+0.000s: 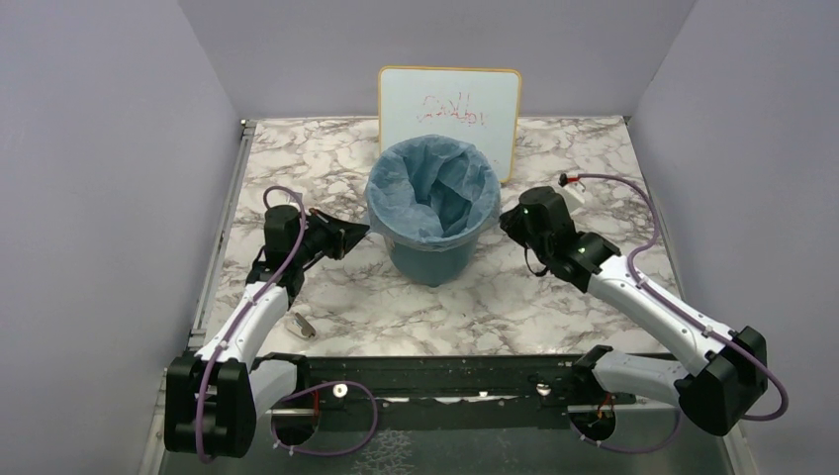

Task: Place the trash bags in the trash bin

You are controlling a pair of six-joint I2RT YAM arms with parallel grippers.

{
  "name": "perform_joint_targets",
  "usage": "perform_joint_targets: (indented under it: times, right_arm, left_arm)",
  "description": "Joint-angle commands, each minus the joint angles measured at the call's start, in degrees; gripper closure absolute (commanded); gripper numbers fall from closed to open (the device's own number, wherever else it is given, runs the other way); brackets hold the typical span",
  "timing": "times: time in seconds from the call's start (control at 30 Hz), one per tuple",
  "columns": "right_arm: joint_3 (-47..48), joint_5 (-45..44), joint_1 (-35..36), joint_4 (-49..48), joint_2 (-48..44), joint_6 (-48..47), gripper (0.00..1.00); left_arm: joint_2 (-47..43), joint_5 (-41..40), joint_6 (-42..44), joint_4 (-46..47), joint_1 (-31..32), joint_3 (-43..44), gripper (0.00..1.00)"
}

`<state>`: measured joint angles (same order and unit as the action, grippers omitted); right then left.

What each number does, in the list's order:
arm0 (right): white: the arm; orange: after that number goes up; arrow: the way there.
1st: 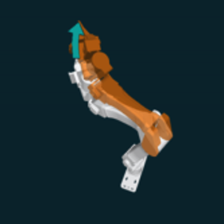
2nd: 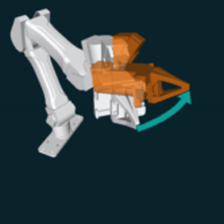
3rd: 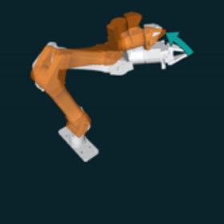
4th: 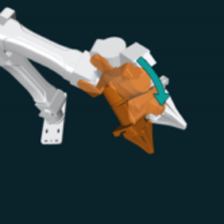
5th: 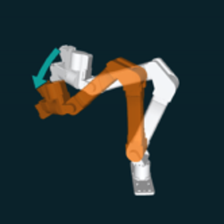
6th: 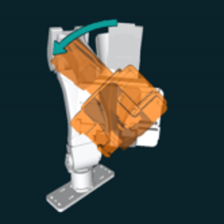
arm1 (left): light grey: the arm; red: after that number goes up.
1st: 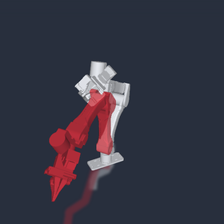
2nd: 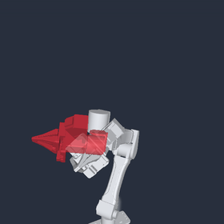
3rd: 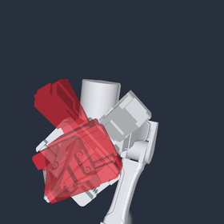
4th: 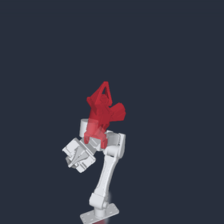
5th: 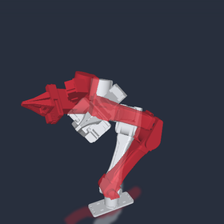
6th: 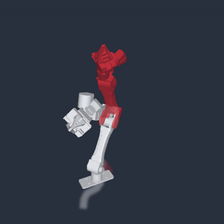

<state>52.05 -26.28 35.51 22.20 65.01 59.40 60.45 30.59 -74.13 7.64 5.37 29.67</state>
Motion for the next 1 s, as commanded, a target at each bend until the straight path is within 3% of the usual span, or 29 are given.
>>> perform_joint_targets:
  times: [0.0, 0.1, 0.2, 0.27, 0.37, 0.47, 0.6, 0.7, 0.97]
  right_arm:
    - [1.8, -8.3, -0.3, 2.2, -3.8, -8.2, 0.57]
    - [2.0, -9.0, -0.3, 0.0, -7.6, -14.3, 0.48]
    - [2.5, -9.6, -0.3, -0.1, -11.3, -19.0, 0.47]
    - [2.4, -5.1, -0.3, -2.1, -13.8, -24.9, 0.47]
    - [0.9, 8.8, -0.3, -6.7, -17.6, -32.9, 0.46]
    - [-2.6, 30.2, -0.3, -13.0, -20.2, -39.3, 0.46]
    - [-9.3, 58.0, -0.2, -23.3, -18.7, -43.1, 0.59]
    - [-11.7, 63.3, 1.2, -27.3, -16.8, -47.3, 0.64]
    - [-14.7, 71.1, 4.1, -35.3, -14.9, -63.3, 0.62]
  left_arm:
    - [-0.4, -1.3, 1.7, 0.9, -0.2, 1.8, 1.0]
    - [-0.3, -1.6, 1.5, 1.2, -0.2, 2.5, 1.0]
    - [-0.1, -1.4, 1.4, 1.2, -0.2, 3.2, 1.0]
    - [0.1, -1.1, 1.5, 1.3, -0.2, 3.4, 1.0]
    - [0.2, -0.8, 1.4, 1.3, -0.2, 3.5, 1.0]
    - [0.3, -0.5, 1.4, 1.5, -0.2, 3.4, 1.0]
    - [0.5, -0.4, 1.0, 1.9, -0.2, 3.3, 1.0]
    - [0.5, 0.0, 1.0, 1.9, -0.2, 3.4, 1.0]
    - [-0.7, -0.9, 0.8, 1.1, -0.2, 3.0, 1.0]
